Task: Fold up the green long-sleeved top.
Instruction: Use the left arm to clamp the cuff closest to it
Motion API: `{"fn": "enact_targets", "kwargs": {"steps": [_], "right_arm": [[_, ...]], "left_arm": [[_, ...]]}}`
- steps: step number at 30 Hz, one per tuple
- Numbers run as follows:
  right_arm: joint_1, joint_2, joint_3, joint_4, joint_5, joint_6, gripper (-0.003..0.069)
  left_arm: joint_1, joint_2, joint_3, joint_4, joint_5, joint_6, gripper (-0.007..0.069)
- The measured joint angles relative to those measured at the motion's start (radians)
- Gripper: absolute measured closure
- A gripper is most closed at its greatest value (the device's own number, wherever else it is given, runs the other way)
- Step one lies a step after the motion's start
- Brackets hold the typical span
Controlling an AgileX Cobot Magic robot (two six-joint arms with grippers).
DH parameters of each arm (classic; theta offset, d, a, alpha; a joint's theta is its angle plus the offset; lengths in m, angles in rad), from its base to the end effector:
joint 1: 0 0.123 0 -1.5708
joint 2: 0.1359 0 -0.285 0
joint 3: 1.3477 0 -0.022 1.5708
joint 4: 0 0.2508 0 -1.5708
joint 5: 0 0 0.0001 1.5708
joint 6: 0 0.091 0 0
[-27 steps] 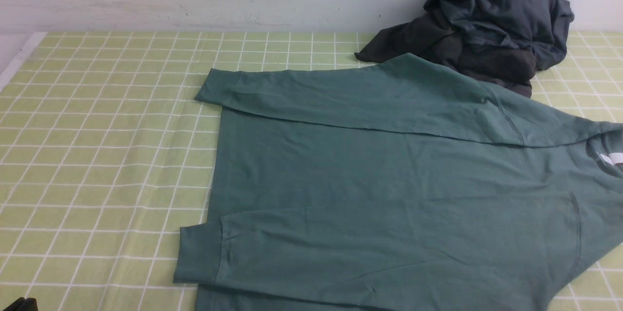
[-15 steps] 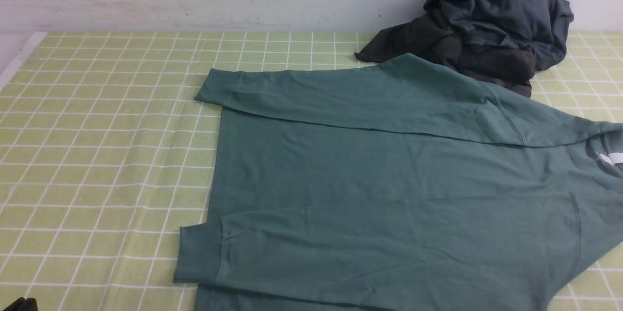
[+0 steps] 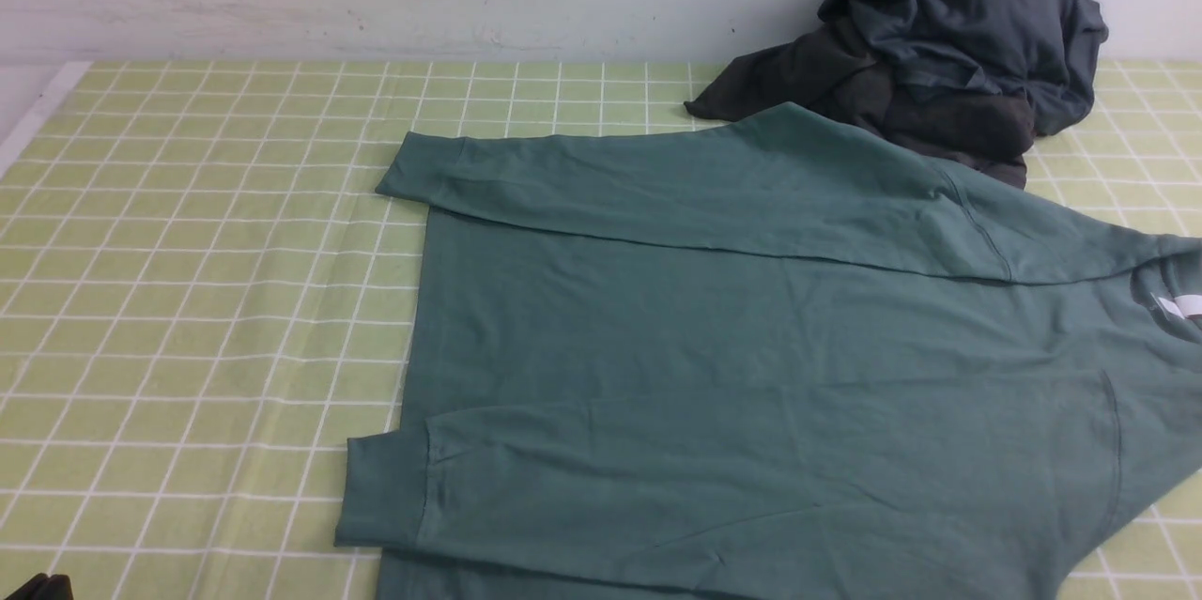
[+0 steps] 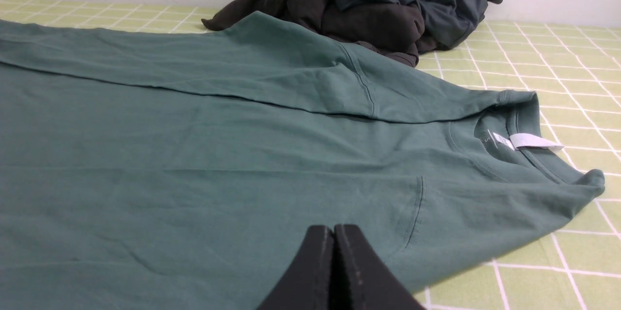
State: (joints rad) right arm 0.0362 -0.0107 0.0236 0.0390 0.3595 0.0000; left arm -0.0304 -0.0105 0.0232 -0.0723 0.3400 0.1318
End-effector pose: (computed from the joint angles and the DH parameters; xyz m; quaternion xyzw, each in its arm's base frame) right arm 0.0529 0.0032 0.1735 -0.0040 0.8003 0.0273 0.5989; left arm 0.0534 -0.0038 0.1754 0.0446 0.7930 0.0005 0.6076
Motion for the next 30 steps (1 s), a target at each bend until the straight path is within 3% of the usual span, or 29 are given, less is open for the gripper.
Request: {"fn": "enact_targets", "kwargs": {"steps": [4,8,10,12,14,15,18,20,23,26,30], "right_arm": [[0.0,0.0,0.002,0.0,-0.04,0.0,0.0669],[0.0,0.0,0.004,0.0,-0.214,0.0,0.0669],[0.0,0.0,0.004,0.0,-0.403,0.0,0.0669],[0.0,0.0,0.004,0.0,-0.48,0.0,0.0669],[0.0,0.0,0.004,0.001,-0.689,0.014,0.0669],[0.0,0.0,0.004,0.003,-0.704,0.016,0.0669],[0.0,0.0,0.004,0.036,-0.881,0.055,0.0669],[0.0,0.0,0.004,0.039,-0.944,0.077,0.0669],[0.0,0.006,-0.095,0.022,-0.945,0.109,0.0669],[0.0,0.06,-0.225,-0.003,-0.832,0.106,0.0669],[0.0,0.296,-0.491,-0.076,-0.466,0.066,0.0669]], "left_arm": [[0.0,0.0,0.007,-0.001,-0.06,0.0,0.0627],[0.0,0.0,0.007,-0.001,-0.238,0.0,0.0627],[0.0,0.0,0.007,-0.001,-0.393,0.0,0.0627],[0.0,0.0,0.007,-0.001,-0.45,0.0,0.0627],[0.0,0.0,0.007,-0.003,-0.599,-0.003,0.0627],[0.0,0.0,0.007,-0.003,-0.599,-0.003,0.0627],[0.0,0.0,0.007,-0.008,-0.833,-0.115,0.0627],[0.0,0.0,-0.007,-0.001,-0.891,-0.209,0.0627],[0.0,0.058,-0.187,0.1,-0.764,-0.38,0.0627],[0.0,0.156,-0.35,0.213,-0.587,-0.45,0.0627],[0.0,0.458,-0.618,0.404,-0.311,-0.545,0.0627]]}}
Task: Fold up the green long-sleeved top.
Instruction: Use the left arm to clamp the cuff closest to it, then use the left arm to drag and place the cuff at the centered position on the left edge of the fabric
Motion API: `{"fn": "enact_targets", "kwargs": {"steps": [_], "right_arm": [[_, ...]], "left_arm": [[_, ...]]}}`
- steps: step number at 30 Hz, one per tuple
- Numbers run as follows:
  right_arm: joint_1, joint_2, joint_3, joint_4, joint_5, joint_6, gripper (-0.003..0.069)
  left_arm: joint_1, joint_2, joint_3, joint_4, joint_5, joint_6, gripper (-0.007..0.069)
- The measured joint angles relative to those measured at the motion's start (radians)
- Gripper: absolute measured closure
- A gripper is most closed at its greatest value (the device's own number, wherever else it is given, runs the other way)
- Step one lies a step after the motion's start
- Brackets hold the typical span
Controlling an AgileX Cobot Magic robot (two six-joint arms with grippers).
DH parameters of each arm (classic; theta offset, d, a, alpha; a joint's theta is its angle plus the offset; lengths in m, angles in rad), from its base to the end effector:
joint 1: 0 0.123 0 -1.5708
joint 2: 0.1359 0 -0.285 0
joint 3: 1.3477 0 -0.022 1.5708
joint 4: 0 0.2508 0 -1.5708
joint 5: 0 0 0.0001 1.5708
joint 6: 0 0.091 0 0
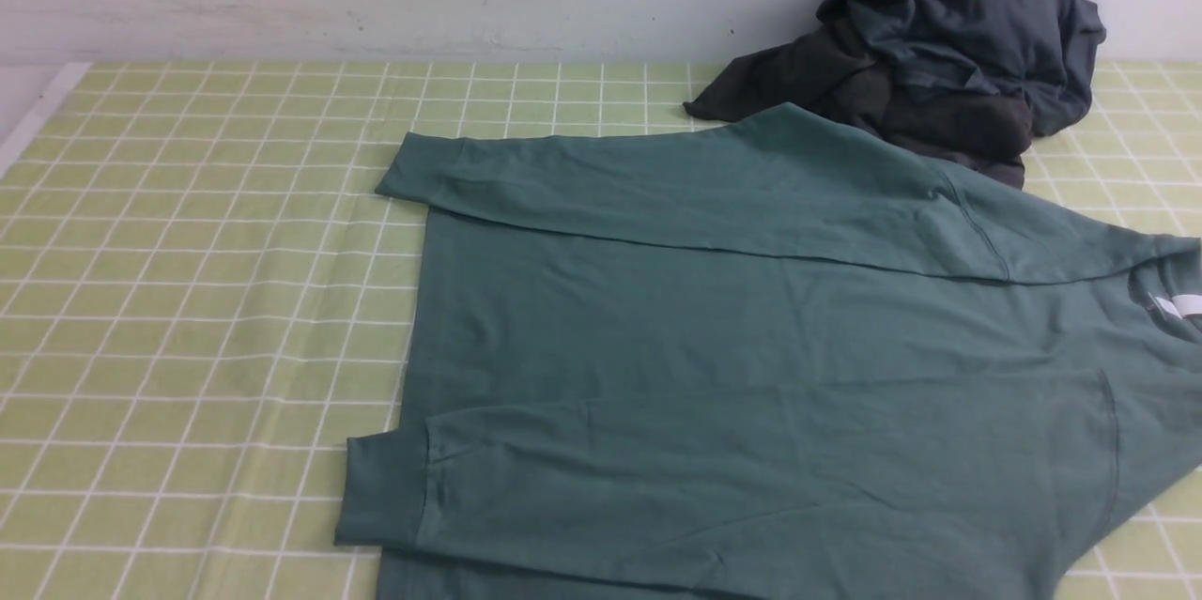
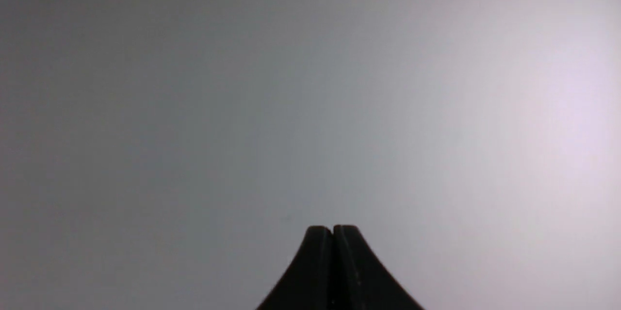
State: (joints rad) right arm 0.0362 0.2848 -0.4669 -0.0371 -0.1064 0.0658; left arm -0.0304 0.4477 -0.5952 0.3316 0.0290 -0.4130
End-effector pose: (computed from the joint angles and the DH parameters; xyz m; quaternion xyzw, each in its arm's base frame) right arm 0.0604 0.0025 0.3606 -0.0037 0.5626 0.0280 0.8262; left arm 0.0900 -0.0018 0.3784 -0.0198 0.6299 -0.0405 0.7754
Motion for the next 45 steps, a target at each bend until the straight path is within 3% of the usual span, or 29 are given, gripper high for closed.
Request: {"fn": "enact_targets", "kwargs": {"steps": [5,7,8,9,13,15,19,22,23,27,30,35,36,39,45], "right_arm": [[0.007,0.245,-0.09,0.022,0.419,-0.007,0.0669],[0.035,0.351,-0.116,0.095,0.649,-0.05,0.0669],[0.038,0.367,-0.117,0.102,0.665,-0.056,0.0669],[0.057,0.423,-0.121,0.155,0.763,-0.108,0.0669],[0.094,0.556,-0.125,0.243,0.904,-0.307,0.0669],[0.101,0.598,-0.126,0.272,0.912,-0.364,0.0669],[0.114,0.679,-0.127,0.376,0.847,-0.509,0.0669],[0.114,0.697,-0.127,0.418,0.818,-0.539,0.0669],[0.114,0.701,-0.127,0.447,0.813,-0.557,0.0669],[0.114,0.701,-0.127,0.488,0.813,-0.586,0.0669],[0.114,0.701,-0.127,0.506,0.813,-0.596,0.0669],[0.114,0.701,-0.127,0.535,0.813,-0.608,0.0669],[0.114,0.701,-0.127,0.542,0.813,-0.609,0.0669],[0.114,0.701,-0.127,0.544,0.813,-0.609,0.0669],[0.114,0.701,-0.127,0.545,0.813,-0.61,0.0669]], "left_arm": [[-0.054,0.284,-0.041,0.018,0.155,-0.067,0.0627],[-0.149,0.428,-0.042,-0.01,0.289,-0.073,0.0627],[-0.159,0.428,-0.042,-0.013,0.289,-0.073,0.0627],[-0.236,0.511,-0.046,-0.043,0.364,-0.073,0.0627],[-0.373,0.713,-0.103,-0.105,0.529,-0.031,0.0627],[-0.39,0.782,-0.144,-0.132,0.601,-0.002,0.0624],[-0.361,0.998,-0.3,-0.24,0.772,0.171,0.0563],[-0.321,1.07,-0.363,-0.297,0.78,0.247,0.0504],[-0.289,1.116,-0.397,-0.332,0.771,0.289,0.0453],[-0.237,1.218,-0.436,-0.374,0.716,0.327,0.0346],[-0.228,1.292,-0.448,-0.374,0.679,0.333,0.0328],[-0.228,1.381,-0.467,-0.38,0.648,0.334,0.0399],[-0.228,1.394,-0.486,-0.386,0.652,0.336,0.0472],[-0.239,1.397,-0.518,-0.389,0.674,0.357,0.0574],[-0.309,1.324,-0.669,-0.381,0.765,0.413,0.0611]]}}
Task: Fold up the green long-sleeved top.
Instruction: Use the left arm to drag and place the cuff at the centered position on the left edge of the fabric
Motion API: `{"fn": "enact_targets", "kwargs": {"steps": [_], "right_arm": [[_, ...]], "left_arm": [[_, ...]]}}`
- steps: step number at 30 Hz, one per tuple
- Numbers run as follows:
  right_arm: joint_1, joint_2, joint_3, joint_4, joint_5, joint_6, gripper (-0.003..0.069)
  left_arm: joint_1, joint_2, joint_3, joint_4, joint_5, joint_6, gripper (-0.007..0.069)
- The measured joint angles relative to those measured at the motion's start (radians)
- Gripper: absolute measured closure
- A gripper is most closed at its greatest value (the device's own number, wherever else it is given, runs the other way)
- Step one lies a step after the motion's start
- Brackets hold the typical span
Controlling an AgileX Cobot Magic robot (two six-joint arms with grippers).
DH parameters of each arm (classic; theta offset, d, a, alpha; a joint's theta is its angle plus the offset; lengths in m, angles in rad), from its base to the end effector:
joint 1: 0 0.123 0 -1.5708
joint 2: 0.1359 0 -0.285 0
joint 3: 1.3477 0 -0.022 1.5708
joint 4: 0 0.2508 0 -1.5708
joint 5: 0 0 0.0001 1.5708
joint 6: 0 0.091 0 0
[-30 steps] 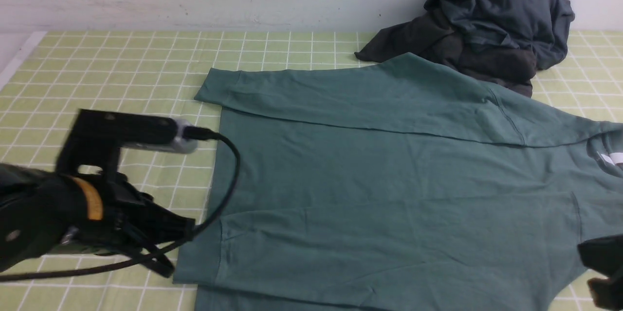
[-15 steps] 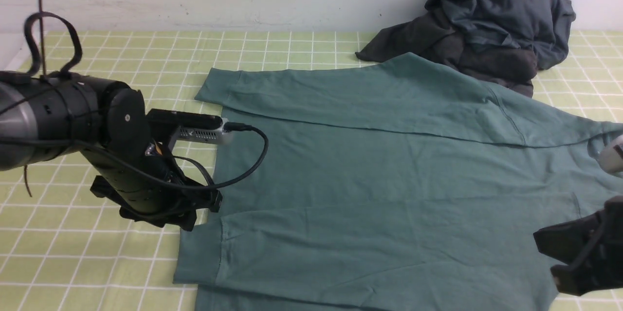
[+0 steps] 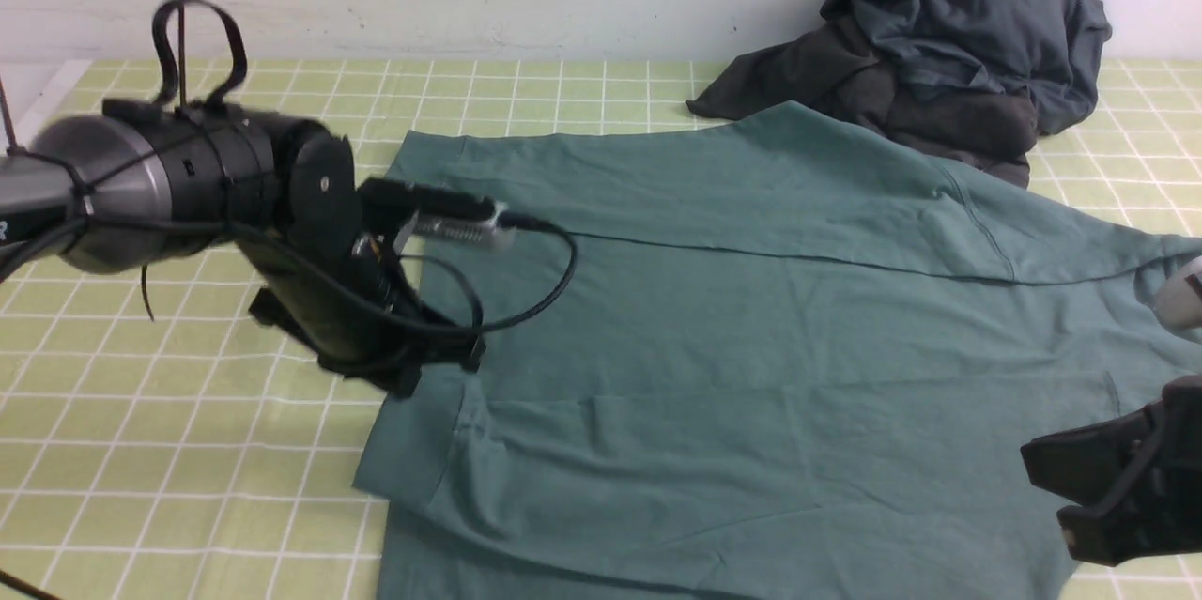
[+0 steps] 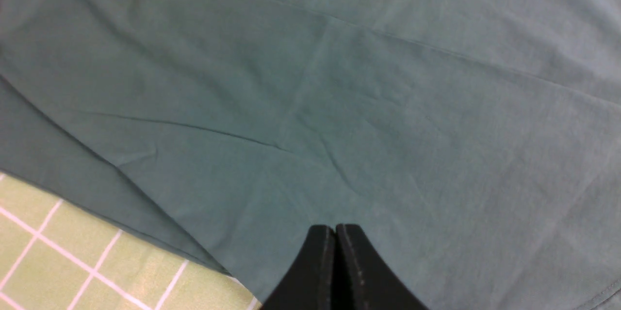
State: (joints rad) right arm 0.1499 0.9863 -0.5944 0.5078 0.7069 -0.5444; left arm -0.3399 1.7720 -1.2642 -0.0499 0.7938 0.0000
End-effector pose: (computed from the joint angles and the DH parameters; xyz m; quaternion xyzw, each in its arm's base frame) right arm 0.1664 0.0542 0.2555 -0.1862 0.9220 0.1531 0.3030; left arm 0.3420 -0.1244 0.2244 0.1525 0.9721 -0.0503 0.1712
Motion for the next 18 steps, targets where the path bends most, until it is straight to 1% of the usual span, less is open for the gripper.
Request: {"fn": "enact_targets", "kwargs": {"steps": [1,4,8,14,16,18], "right_arm": [[0.0,0.0,0.0,0.0,0.0,-0.001,0.0669],[0.0,0.0,0.0,-0.004,0.0,-0.002,0.0669],[0.0,0.0,0.0,-0.02,0.0,-0.002,0.0669],[0.0,0.0,0.0,-0.03,-0.002,-0.002,0.0669],[0.0,0.0,0.0,-0.03,-0.003,-0.002,0.0669],[0.0,0.0,0.0,-0.03,-0.004,-0.002,0.0669]], "left_arm": [[-0.003,-0.004,-0.007,0.001,0.002,0.0,0.0611],[-0.046,-0.074,-0.144,0.027,0.015,0.0,0.0611],[-0.053,-0.102,-0.25,0.061,0.01,0.0,0.0611],[0.006,-0.029,-0.293,0.084,-0.002,-0.019,0.0611],[0.027,0.025,-0.294,0.088,-0.012,-0.02,0.0611],[0.053,0.135,-0.303,0.092,-0.039,-0.014,0.0597]]}}
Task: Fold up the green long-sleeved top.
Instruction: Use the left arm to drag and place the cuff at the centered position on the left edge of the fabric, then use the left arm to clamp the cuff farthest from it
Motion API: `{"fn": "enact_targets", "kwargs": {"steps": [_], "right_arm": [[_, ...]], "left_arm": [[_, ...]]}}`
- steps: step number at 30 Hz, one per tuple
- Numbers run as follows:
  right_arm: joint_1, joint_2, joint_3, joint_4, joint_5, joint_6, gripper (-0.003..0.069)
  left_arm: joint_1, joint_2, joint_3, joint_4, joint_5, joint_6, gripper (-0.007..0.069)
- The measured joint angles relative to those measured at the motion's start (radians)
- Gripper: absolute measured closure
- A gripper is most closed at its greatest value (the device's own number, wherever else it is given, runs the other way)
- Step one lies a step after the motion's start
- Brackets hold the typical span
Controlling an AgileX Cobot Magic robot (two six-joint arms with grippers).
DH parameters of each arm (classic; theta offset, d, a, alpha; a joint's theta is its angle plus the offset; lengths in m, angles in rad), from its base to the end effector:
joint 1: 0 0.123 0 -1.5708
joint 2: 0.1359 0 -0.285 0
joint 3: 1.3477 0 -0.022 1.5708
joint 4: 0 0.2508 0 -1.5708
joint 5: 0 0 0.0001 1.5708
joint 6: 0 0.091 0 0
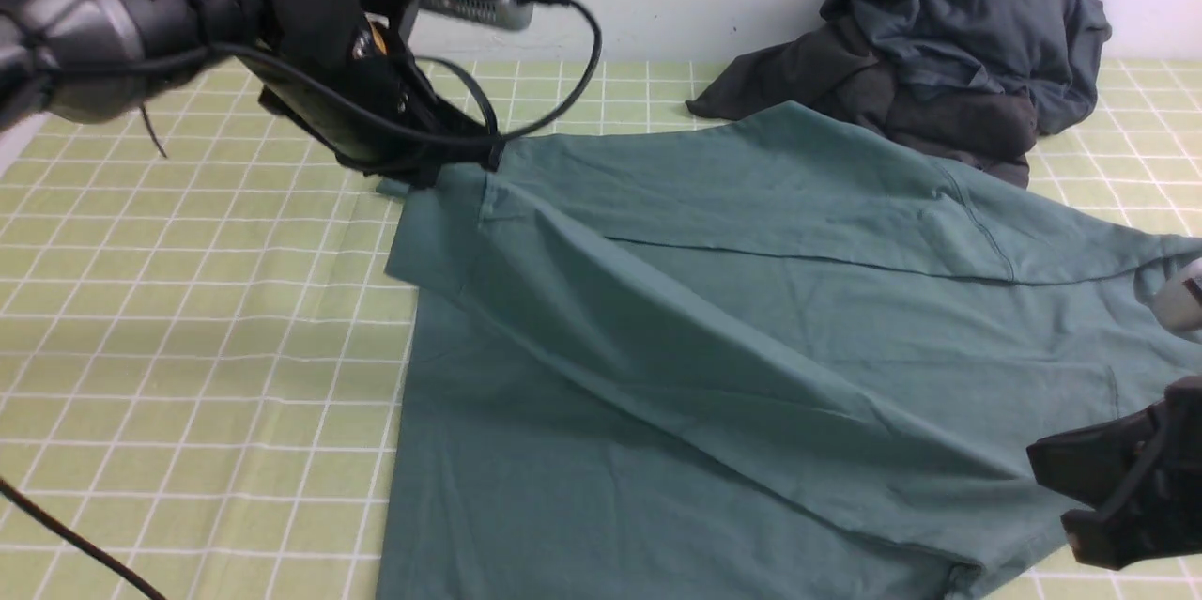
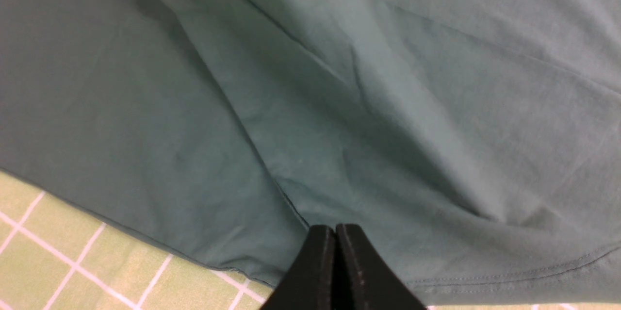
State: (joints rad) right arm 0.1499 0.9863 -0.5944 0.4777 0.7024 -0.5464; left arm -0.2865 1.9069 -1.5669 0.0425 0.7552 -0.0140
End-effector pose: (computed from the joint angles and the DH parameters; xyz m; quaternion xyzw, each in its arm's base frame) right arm 0.1668 0.0526 0.2549 -0.1953 0.9220 0.1400 0.3037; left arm 0.4098 -0.1180 0.2584 0.1412 0.9501 -0.0235 0.2772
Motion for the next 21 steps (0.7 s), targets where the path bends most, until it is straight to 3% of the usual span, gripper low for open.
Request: {"fn": "enact_targets", "kwargs": {"steps": [2,9,10,12,16,21], "right_arm": [[0.0,0.0,0.0,0.001,-0.002,0.0,0.0669],[0.0,0.0,0.0,0.001,-0.017,0.0,0.0669],[0.0,0.0,0.0,0.001,-0.018,0.0,0.0669],[0.0,0.0,0.0,0.001,-0.022,0.0,0.0669],[0.0,0.0,0.0,0.001,-0.025,0.0,0.0669],[0.0,0.0,0.0,0.0,-0.033,-0.013,0.0669]], "left_arm": [[0.009,0.044,-0.015,0.001,-0.001,0.007,0.0581],[0.101,0.303,-0.328,0.003,0.037,-0.017,0.0333],[0.103,0.309,-0.328,0.003,0.037,-0.021,0.0327],[0.138,0.409,-0.489,0.003,0.027,-0.04,0.0258],[0.165,0.559,-0.653,0.008,-0.006,-0.04,0.0228],[0.17,0.684,-0.771,0.0,-0.021,-0.07,0.0255]]}}
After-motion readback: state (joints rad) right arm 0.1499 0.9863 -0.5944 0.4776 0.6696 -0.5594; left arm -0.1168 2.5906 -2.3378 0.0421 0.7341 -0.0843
